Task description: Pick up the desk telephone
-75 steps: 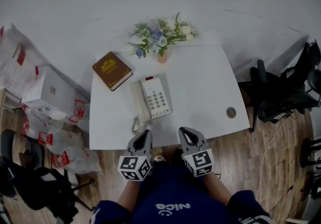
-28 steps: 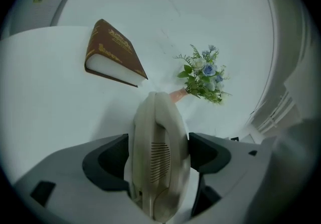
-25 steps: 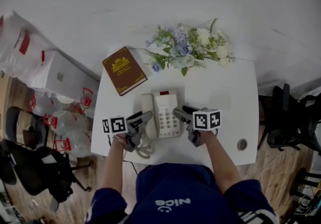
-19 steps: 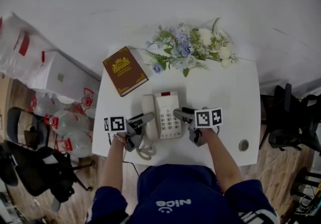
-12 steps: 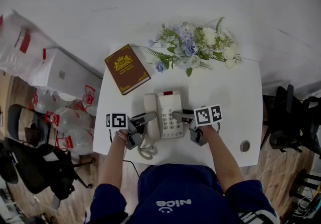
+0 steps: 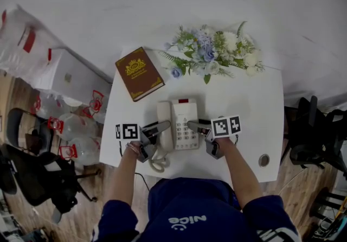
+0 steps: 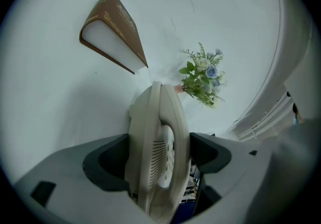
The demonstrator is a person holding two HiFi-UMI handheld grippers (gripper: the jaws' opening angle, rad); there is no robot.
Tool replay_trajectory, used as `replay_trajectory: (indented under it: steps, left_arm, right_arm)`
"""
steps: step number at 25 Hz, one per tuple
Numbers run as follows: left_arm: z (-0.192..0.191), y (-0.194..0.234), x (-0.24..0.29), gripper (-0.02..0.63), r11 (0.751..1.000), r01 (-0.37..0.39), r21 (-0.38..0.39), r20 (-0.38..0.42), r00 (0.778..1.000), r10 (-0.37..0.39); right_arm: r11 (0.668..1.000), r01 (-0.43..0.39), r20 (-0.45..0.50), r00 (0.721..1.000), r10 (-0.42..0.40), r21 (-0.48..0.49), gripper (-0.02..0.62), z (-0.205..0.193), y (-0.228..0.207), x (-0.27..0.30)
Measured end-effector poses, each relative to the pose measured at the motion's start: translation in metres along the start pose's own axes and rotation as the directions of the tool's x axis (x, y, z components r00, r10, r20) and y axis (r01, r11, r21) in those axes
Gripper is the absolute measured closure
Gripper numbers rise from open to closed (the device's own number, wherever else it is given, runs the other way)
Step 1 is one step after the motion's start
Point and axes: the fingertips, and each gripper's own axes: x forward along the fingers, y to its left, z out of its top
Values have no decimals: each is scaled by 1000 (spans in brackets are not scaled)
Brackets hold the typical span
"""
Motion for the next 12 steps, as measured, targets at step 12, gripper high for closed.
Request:
replay_trajectory:
  steps: [12]
  left_arm:
    - [-19, -26, 4, 227, 999, 30, 36, -9, 1000, -30]
  right_arm:
    - [1000, 10, 55, 998, -11, 13, 350, -12, 7, -26]
